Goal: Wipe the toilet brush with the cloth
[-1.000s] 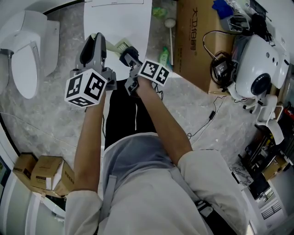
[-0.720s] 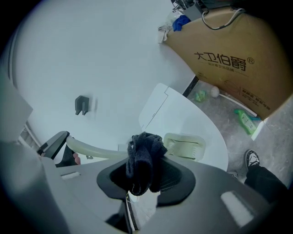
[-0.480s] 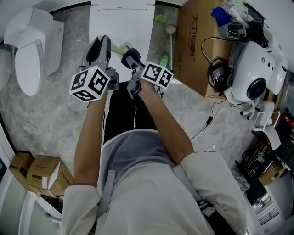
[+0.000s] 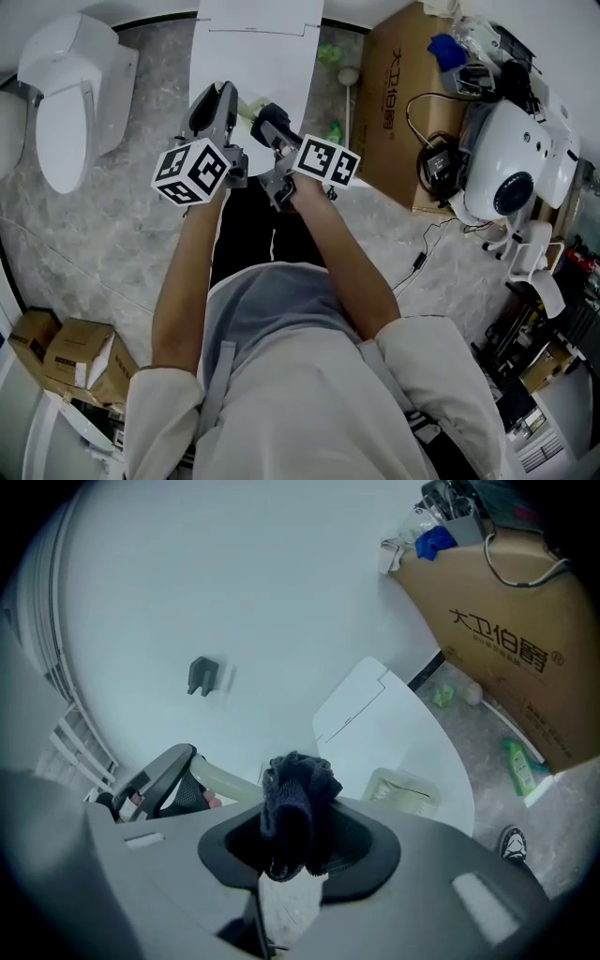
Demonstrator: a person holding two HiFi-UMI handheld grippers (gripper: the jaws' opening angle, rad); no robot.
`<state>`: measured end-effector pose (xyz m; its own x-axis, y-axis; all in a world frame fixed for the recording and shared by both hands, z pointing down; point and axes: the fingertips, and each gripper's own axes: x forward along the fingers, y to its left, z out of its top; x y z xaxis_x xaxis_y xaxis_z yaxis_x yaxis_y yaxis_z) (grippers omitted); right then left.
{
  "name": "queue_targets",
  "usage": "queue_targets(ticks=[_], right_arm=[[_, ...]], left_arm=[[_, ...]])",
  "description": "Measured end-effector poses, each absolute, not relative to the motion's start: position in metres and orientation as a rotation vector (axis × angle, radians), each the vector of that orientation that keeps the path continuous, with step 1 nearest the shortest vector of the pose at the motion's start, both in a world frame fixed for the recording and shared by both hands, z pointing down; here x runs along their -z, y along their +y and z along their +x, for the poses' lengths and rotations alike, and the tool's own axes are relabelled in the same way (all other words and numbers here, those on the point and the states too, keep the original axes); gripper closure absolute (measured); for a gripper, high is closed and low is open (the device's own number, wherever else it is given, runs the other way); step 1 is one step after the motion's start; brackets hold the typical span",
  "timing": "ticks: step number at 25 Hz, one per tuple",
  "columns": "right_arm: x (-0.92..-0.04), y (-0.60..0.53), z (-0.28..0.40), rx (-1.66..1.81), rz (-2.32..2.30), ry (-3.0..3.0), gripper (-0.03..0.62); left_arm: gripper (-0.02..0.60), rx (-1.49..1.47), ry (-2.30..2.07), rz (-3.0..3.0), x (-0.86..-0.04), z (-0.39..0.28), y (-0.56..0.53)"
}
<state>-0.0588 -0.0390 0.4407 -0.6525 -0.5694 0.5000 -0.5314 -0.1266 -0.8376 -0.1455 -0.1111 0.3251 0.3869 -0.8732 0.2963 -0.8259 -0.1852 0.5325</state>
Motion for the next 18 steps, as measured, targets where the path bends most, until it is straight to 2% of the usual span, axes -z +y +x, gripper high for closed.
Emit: queue_targets(ticks=[18], right_arm=[[-0.386, -0.047, -0.073, 1.888, -1.154, 1.981, 0.493]], left_arm=[[0.581, 0.075, -1.434, 2.047, -0.320, -0.152, -0.103]])
